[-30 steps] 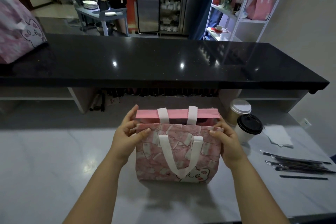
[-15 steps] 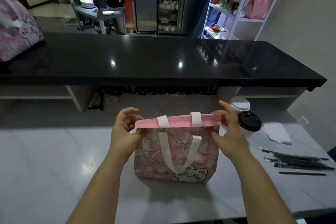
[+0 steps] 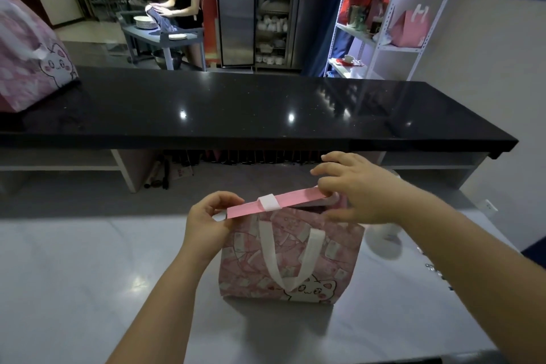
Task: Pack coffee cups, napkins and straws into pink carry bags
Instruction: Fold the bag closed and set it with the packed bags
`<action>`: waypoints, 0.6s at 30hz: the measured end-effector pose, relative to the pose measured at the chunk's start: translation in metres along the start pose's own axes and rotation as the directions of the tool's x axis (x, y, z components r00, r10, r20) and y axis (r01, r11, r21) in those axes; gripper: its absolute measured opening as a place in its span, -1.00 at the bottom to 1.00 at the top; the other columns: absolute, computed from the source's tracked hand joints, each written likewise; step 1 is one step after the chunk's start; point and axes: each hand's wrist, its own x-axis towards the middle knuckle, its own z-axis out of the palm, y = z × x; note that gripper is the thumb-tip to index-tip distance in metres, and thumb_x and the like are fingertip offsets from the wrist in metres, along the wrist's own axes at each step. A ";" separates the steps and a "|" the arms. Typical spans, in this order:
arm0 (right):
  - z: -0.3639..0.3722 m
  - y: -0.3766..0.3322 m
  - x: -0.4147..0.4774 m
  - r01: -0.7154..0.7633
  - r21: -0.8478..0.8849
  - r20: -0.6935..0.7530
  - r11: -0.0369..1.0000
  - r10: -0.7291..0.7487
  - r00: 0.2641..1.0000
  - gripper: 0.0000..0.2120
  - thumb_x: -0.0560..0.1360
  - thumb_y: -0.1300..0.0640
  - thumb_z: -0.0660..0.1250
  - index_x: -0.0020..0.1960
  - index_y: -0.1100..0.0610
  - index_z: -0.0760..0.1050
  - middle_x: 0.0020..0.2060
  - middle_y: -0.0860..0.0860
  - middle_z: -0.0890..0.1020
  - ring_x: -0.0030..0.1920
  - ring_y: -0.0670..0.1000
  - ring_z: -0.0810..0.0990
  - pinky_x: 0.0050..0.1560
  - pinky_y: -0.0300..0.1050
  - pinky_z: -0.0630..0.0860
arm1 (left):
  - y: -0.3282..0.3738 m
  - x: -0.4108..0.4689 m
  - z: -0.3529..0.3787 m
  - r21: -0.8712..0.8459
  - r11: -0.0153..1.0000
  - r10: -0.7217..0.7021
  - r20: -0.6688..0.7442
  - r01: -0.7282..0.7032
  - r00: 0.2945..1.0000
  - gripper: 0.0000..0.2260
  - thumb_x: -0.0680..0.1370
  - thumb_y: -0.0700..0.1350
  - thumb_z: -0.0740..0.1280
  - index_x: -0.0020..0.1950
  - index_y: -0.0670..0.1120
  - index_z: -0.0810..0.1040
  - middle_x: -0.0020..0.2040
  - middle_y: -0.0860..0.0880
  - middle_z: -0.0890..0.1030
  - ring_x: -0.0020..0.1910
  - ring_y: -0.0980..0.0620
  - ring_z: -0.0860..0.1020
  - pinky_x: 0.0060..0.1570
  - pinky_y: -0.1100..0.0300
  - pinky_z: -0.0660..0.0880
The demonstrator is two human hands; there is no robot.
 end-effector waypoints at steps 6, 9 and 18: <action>-0.021 0.030 0.018 -0.057 0.334 0.003 0.941 0.059 0.998 -0.67 0.46 -0.35 0.17 -0.23 -0.11 0.39 0.10 -0.11 0.57 0.19 -0.06 0.43 0.20 -0.01 0.45 | -0.001 -0.002 0.001 -0.041 0.998 -0.043 0.013 0.043 0.999 -0.73 0.39 -0.27 0.54 -0.20 0.13 0.67 -0.15 0.10 0.68 -0.17 0.20 0.61 -0.34 0.35 0.55; -0.009 0.037 0.030 -0.254 0.625 0.106 0.739 0.242 0.965 -0.74 0.48 -0.27 0.27 -0.11 -0.10 0.53 0.00 -0.10 0.60 0.05 -0.05 0.55 0.13 0.07 0.53 | -0.001 -0.002 0.002 -0.039 0.998 -0.042 0.000 0.042 0.999 -0.73 0.39 -0.27 0.54 -0.19 0.13 0.68 -0.16 0.10 0.68 -0.17 0.19 0.62 -0.30 0.35 0.55; 0.058 0.006 -0.040 0.205 0.979 -0.159 0.017 0.698 0.698 -0.73 0.42 0.02 0.43 0.07 0.12 0.60 0.08 0.08 0.67 0.16 0.18 0.61 0.17 0.04 0.57 | -0.004 0.001 0.002 0.004 0.998 -0.055 -0.016 0.055 0.998 -0.73 0.43 -0.22 0.51 -0.15 0.19 0.66 -0.13 0.17 0.67 -0.11 0.23 0.60 -0.30 0.39 0.54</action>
